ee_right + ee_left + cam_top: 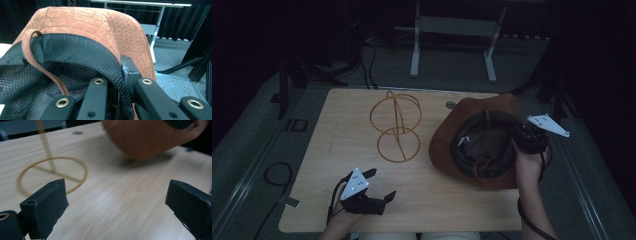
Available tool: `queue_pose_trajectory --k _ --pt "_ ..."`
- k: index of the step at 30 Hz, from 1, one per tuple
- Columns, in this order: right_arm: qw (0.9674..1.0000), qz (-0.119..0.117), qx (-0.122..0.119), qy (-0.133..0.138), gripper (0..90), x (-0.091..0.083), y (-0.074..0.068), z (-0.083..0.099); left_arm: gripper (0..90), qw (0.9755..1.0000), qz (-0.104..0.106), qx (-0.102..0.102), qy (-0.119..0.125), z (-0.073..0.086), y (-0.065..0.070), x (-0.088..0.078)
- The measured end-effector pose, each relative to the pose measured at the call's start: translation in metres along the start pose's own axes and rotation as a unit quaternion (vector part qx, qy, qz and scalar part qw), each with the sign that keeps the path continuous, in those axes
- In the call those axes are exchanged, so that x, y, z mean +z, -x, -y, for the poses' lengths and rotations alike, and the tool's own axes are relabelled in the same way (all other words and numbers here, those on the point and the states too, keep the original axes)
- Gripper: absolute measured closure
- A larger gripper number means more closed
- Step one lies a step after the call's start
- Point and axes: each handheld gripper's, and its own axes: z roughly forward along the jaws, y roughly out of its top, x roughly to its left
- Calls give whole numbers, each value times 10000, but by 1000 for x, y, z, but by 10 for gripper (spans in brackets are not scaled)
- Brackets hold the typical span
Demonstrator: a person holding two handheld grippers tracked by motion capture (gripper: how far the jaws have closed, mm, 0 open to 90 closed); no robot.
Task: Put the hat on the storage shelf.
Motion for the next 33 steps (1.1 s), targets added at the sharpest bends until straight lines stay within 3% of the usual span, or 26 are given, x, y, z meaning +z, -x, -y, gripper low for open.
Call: queue_pose_trajectory --k 6,7,8,13,17,22,23,25,31,33 --pt "10000 2 -17 17 840 -4 0 3 52 9998 144 57 -124 -27 11 15" --pt "10000 -8 -18 22 839 -6 1 4 57 9997 92 186 -152 -37 15 21" --pt "10000 -8 -18 22 839 -6 1 4 57 9997 92 186 -152 -37 15 21" --pt "10000 -71 -2 40 839 -10 -1 7 57 9993 146 335 -107 -68 27 39" --pt "9999 -113 20 59 839 -11 0 7 58 9989 128 447 -90 -79 33 48" --pt "9997 -189 56 110 839 -16 -2 6 72 9979 238 597 -14 -109 43 73" --pt "9997 -189 56 110 839 -16 -2 6 72 9979 238 597 -14 -109 43 73" --pt "9995 -269 104 101 839 -15 -3 6 72 9966 320 753 -8 -125 50 89" --pt "9995 -313 -16 72 839 -13 -9 8 80 9956 272 899 -3 -142 57 109" --pt "9995 -318 -8 75 839 -14 -9 8 128 9950 271 956 -31 -152 59 121"
